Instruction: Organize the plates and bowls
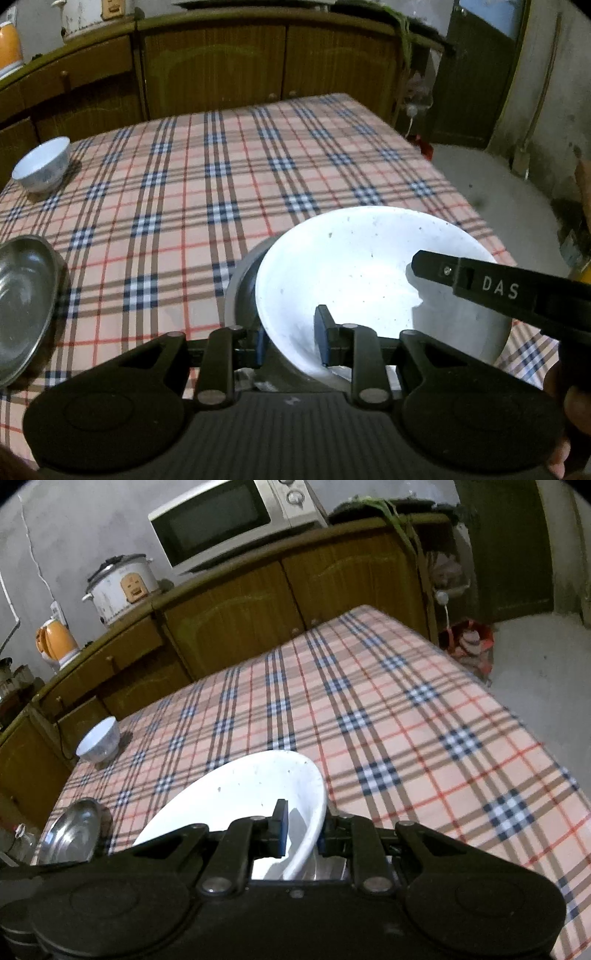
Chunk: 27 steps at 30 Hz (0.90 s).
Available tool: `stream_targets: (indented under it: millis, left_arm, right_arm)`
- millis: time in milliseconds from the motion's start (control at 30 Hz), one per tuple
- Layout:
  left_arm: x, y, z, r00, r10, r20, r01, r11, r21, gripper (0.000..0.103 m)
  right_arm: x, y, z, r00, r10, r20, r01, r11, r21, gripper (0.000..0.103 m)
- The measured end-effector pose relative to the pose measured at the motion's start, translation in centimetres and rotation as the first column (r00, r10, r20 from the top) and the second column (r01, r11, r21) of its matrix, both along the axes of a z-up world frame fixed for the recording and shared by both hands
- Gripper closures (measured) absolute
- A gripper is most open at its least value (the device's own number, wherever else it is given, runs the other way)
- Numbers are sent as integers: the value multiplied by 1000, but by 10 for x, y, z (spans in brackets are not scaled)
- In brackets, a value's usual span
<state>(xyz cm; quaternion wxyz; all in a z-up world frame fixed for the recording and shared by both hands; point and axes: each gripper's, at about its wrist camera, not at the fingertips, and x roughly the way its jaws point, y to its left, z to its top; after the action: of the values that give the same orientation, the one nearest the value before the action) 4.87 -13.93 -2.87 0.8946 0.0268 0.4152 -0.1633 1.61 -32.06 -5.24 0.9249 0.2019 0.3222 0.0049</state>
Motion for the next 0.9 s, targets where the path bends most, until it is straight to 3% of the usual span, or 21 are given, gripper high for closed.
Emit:
stream_targets:
  millis: [333, 667, 900]
  left_arm:
    - [6, -1, -17, 999, 2, -46, -1, 1000, 23, 76]
    - [8, -1, -19, 1000, -4, -21, 5, 999, 38, 74]
    - [8, -3, -21, 1000, -14, -17, 14, 1000, 22, 63]
  right_arm:
    - [7, 1, -22, 998, 18, -57, -18, 1000, 17, 82]
    - [13, 1, -31, 998, 32, -60, -29, 998, 55, 78]
    - [14, 1, -31, 998, 32, -58, -28, 997, 68, 75]
